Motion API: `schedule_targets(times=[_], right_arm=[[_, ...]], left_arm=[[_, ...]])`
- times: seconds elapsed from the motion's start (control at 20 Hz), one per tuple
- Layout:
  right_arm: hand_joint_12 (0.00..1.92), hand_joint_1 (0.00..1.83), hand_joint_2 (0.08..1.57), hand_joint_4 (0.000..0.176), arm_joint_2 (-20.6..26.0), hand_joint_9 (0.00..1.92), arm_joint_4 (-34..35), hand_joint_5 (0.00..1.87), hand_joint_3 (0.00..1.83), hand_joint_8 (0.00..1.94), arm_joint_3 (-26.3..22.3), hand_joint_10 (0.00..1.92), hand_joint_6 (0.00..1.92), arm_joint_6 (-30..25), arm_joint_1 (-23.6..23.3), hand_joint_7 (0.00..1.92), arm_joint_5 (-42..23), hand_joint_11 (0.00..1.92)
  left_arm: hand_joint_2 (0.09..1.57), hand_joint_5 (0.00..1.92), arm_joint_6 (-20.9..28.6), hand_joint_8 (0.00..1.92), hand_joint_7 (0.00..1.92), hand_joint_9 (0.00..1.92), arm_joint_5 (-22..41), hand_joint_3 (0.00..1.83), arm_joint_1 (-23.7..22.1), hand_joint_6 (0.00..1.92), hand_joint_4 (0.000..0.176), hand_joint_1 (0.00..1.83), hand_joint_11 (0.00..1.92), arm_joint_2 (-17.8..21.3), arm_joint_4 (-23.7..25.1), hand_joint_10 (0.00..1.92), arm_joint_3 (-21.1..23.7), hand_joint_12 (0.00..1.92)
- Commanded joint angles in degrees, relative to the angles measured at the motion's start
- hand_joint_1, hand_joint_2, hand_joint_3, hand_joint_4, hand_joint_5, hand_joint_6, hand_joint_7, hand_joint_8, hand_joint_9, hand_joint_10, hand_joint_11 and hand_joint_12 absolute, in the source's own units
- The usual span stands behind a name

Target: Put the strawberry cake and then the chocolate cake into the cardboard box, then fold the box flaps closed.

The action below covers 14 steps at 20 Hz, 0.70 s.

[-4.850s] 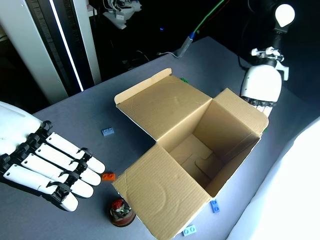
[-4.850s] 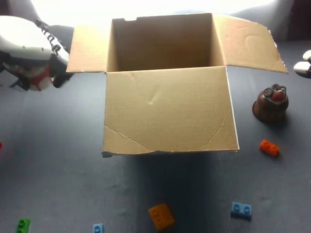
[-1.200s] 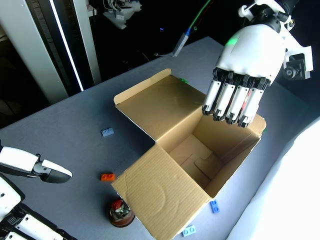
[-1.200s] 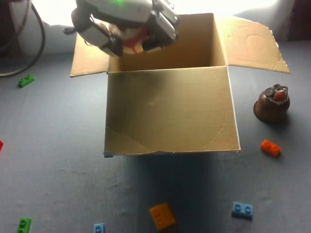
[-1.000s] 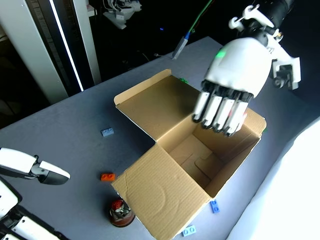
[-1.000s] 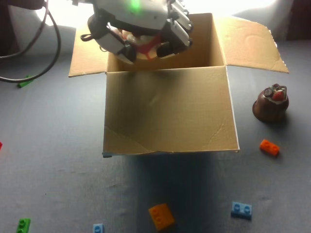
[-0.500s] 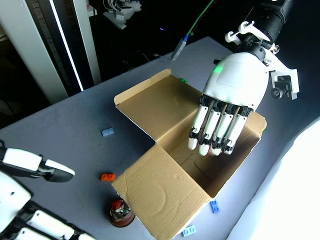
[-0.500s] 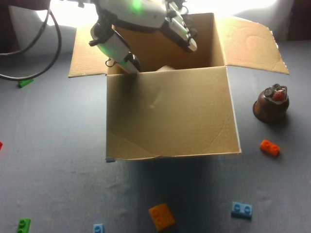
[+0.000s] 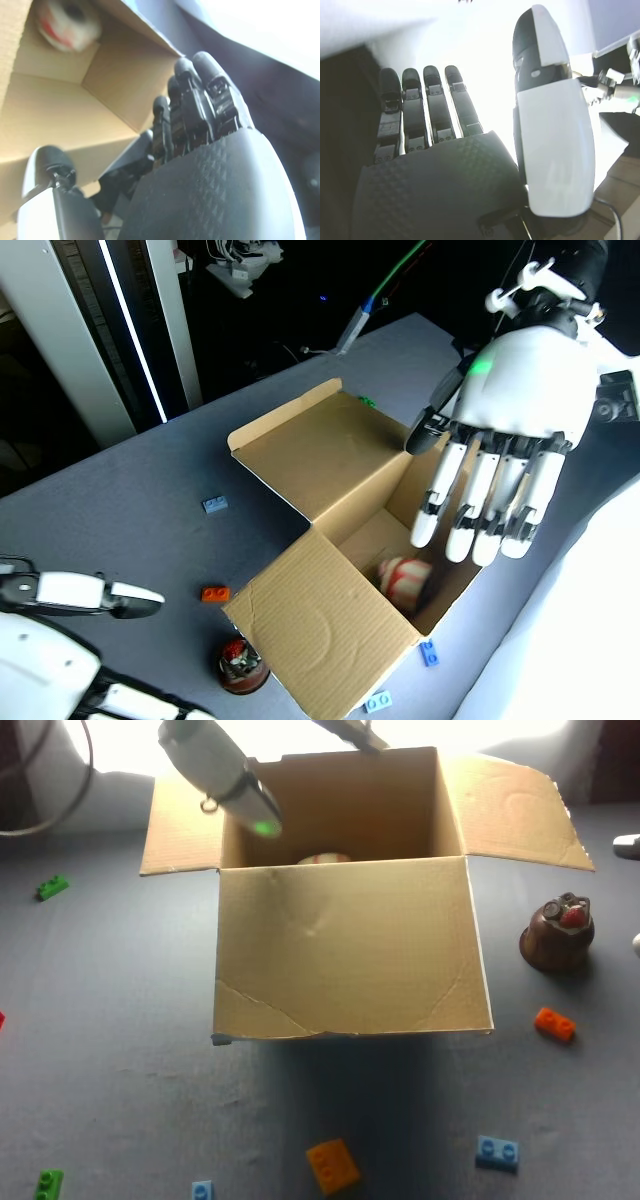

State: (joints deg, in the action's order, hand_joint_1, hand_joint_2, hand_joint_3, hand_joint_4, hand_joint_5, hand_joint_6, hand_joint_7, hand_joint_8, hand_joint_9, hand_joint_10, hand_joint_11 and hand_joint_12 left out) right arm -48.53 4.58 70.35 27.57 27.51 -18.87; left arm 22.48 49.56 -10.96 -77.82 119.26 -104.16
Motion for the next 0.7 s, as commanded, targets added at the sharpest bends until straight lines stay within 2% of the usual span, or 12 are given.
schedule_targets(times=[0.0,0.1,0.2,0.35,0.45,0.55,0.65], right_arm=[[0.77,0.59,1.05,0.0,0.2,0.19,0.69,0.17,0.0,0.01,1.36,0.01,0.01,-0.46,-0.46,0.18,-5.04,0.0],[0.79,0.49,1.05,0.0,-2.06,0.18,0.7,0.17,0.0,0.0,3.69,0.01,0.01,-0.46,-0.81,0.17,-5.04,0.0],[0.76,0.44,1.08,0.0,-4.51,0.18,0.7,0.19,0.01,0.0,5.89,0.01,0.02,-0.34,-0.75,0.17,-5.0,0.0],[0.64,0.37,1.1,0.0,-7.95,0.16,0.7,0.18,0.01,0.0,8.06,0.0,0.01,1.5,-0.05,0.15,-4.34,0.0],[0.64,0.29,1.13,0.0,-9.75,0.16,0.7,0.16,0.02,0.01,8.9,0.0,0.0,4.01,0.33,0.16,-4.45,0.0],[0.59,0.29,1.13,0.0,-11.25,0.15,0.7,0.17,0.01,0.01,10.14,0.0,0.0,4.27,0.46,0.17,-4.47,0.0],[0.62,0.34,1.12,0.0,-12.61,0.15,0.7,0.16,0.0,0.0,11.44,0.0,0.0,4.7,0.46,0.18,-5.05,0.0]], left_arm=[[1.15,0.32,-0.43,0.01,0.43,0.5,-0.76,0.03,-1.05,0.01,0.05,0.17,0.07,0.7,-3.34,0.01,-0.61,1.06],[1.19,0.29,-0.22,0.0,0.38,0.46,0.73,0.02,-1.64,0.0,0.046,0.04,0.03,1.6,-2.77,0.0,-1.61,1.02],[1.18,0.28,1.3,0.0,0.34,0.41,2.3,0.01,-2.09,0.0,0.028,0.0,0.01,3.1,-2.08,0.0,-2.37,1.01],[1.16,0.22,3.74,0.0,0.24,0.29,4.54,0.0,-1.95,0.0,0.0,0.0,0.0,5.9,-1.14,0.0,-3.13,0.85],[1.16,0.19,5.07,0.0,0.22,0.26,6.06,0.0,-1.23,0.0,0.0,0.0,0.0,7.81,-1.14,0.0,-3.49,0.8],[1.16,0.16,6.21,0.0,0.18,0.21,7.51,0.0,-0.72,0.0,0.0,0.0,0.0,9.47,-1.27,0.0,-3.89,0.75],[1.18,0.16,8.45,0.0,0.18,0.22,10.59,0.01,0.26,0.0,0.0,0.0,0.0,10.88,-3.34,0.0,-5.7,0.73]])
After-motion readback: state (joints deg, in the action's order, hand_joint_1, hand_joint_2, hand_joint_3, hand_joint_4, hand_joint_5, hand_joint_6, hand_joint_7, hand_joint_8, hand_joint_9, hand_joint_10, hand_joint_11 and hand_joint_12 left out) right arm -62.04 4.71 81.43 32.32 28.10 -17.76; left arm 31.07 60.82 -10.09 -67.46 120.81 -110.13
